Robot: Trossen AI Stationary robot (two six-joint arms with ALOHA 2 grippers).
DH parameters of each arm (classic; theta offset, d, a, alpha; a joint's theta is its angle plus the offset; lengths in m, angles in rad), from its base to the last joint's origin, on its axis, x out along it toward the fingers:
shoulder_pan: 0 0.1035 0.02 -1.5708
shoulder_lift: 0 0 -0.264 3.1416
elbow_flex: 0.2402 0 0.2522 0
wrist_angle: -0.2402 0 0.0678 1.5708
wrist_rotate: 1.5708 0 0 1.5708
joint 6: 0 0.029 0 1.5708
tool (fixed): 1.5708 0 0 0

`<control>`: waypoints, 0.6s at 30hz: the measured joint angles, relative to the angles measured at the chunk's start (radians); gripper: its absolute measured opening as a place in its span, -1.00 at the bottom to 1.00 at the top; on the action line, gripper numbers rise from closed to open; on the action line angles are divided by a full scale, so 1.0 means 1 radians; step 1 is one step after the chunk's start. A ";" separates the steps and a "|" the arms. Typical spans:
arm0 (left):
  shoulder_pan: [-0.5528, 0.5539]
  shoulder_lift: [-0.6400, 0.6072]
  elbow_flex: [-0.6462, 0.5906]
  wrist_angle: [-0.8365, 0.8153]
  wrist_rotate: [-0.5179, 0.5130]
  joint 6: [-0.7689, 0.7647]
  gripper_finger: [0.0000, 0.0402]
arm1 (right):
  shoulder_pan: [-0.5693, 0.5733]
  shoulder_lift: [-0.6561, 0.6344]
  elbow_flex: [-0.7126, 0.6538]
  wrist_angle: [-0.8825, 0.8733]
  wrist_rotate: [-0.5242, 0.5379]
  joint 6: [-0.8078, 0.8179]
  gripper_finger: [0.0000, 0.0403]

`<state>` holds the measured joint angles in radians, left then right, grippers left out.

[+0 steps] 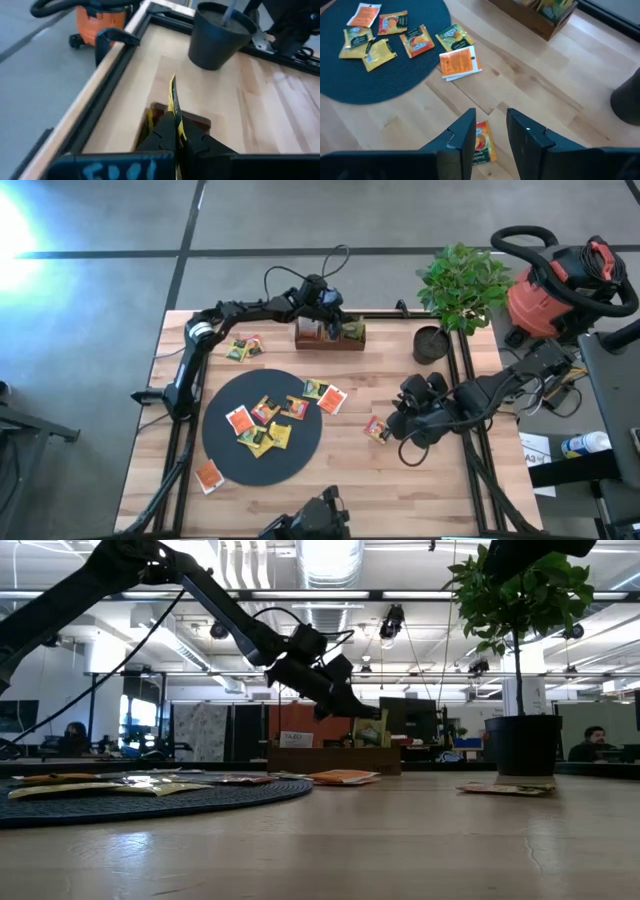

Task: Pick & Place Tea
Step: Put the green tea bag into the right section of the wooden organizer

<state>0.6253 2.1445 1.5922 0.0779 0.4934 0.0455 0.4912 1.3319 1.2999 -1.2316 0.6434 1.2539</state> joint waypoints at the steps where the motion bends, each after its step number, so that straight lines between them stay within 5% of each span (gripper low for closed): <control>1: 0.000 0.000 -0.007 0.002 0.005 -0.001 -1.00 | -0.007 0.000 0.000 0.000 0.000 -0.004 -0.49; 18: -0.004 0.043 -0.111 0.218 0.050 -0.042 -1.00 | -0.066 -0.001 0.000 -0.002 -0.012 0.000 -0.51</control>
<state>0.6216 2.1871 1.4808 0.2955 0.5437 0.0035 0.4252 1.3308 1.2997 -1.2335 0.6312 1.2539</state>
